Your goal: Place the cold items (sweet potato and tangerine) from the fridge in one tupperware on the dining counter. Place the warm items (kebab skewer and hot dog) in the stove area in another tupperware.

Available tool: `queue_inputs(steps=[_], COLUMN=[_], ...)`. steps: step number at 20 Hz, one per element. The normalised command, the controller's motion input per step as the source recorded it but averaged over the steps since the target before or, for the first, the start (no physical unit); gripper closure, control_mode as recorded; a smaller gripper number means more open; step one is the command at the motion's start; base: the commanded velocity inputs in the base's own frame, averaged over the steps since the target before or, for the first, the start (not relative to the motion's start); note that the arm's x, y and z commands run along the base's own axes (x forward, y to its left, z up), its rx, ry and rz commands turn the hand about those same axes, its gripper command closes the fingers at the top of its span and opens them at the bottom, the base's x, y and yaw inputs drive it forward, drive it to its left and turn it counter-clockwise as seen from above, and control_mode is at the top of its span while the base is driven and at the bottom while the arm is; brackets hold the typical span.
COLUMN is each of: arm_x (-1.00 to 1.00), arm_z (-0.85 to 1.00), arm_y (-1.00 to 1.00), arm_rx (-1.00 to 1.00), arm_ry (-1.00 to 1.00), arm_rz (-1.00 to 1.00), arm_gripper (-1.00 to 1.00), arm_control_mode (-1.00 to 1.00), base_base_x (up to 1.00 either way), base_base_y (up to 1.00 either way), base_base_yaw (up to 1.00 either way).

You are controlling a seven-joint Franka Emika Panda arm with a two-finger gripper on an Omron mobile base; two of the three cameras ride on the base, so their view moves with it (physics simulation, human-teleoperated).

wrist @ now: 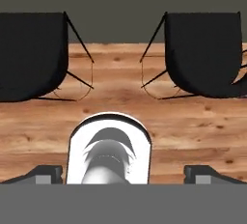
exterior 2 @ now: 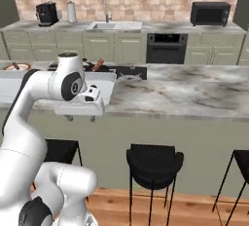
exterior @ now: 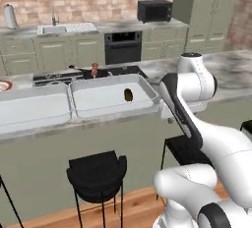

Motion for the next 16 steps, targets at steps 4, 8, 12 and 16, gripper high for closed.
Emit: queue_inputs(steps=[4, 8, 12, 16], arm_x=[0.00, 0.00, 0.00, 0.00], arm_z=[0.00, 0.00, 0.00, 0.00], arm_y=[0.00, 0.00, 0.00, 0.00], arm_rx=[0.00, 0.00, 0.00, 0.00], arm_ry=[0.00, 0.00, 0.00, 0.00], arm_rz=[0.00, 0.00, 0.00, 0.00], arm_gripper=[-1.00, -1.00, -1.00, -1.00], arm_control_mode=[1.00, 1.00, 1.00, 1.00], base_base_x=[-0.01, 0.00, 0.00, 0.00], base_base_y=[-0.25, -0.17, -0.15, -0.52], base_base_yaw=[-0.89, -0.92, -0.93, -0.84])
